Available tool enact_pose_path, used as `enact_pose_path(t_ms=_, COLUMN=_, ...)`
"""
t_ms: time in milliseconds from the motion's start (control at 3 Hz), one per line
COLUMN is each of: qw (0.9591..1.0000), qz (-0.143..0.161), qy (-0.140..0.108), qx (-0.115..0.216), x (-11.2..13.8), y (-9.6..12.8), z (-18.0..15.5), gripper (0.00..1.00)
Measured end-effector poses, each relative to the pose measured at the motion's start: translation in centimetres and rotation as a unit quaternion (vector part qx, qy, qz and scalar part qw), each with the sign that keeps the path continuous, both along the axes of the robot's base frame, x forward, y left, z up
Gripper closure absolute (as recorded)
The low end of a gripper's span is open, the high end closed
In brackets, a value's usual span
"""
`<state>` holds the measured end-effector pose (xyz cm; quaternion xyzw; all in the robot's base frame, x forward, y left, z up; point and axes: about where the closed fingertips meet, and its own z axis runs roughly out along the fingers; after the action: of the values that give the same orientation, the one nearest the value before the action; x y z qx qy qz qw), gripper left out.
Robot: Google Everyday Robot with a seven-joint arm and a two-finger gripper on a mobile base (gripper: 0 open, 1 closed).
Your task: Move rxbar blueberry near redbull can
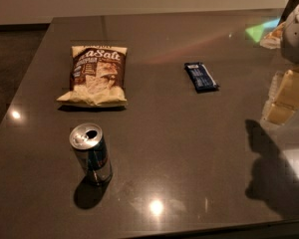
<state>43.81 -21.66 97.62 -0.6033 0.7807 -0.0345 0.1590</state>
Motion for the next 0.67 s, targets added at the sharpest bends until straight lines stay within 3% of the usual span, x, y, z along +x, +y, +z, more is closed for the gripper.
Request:
enact_pose_path(t_ms=333, qw=1.0000, qz=0.000, qy=0.000, qx=0.000, x=0.0, y=0.0, z=0.0, gripper=0.00)
enact_pose_path(t_ms=667, qw=0.9991, qz=-0.043, qy=-0.002, qx=-0.006, x=1.4, y=-0.7, z=-0.4, gripper=0.00)
